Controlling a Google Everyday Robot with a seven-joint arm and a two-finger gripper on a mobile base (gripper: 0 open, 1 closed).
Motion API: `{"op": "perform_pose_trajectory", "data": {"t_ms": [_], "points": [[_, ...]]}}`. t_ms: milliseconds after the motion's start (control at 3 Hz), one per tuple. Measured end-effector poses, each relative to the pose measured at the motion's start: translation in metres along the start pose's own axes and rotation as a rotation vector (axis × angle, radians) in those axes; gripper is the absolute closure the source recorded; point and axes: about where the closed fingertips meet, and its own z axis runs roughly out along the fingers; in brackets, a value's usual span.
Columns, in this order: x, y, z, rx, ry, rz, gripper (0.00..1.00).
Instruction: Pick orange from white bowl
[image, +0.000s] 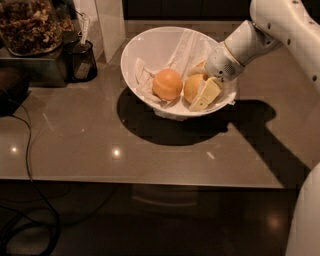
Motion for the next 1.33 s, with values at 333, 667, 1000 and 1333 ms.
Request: {"op": "perform_pose_trajectory", "data": {"t_ms": [333, 667, 1000, 1333], "points": [[-0.0012, 0.0, -0.0015, 0.0, 0.0, 0.0, 0.35], [-0.0044, -0.0006, -0.0003, -0.009, -0.002, -0.002, 0.58], [-0.0044, -0.0006, -0.0003, -0.009, -0.002, -0.002, 0.81], [-0.0044, -0.0006, -0.0002, -0.009, -0.002, -0.002, 1.0]]}}
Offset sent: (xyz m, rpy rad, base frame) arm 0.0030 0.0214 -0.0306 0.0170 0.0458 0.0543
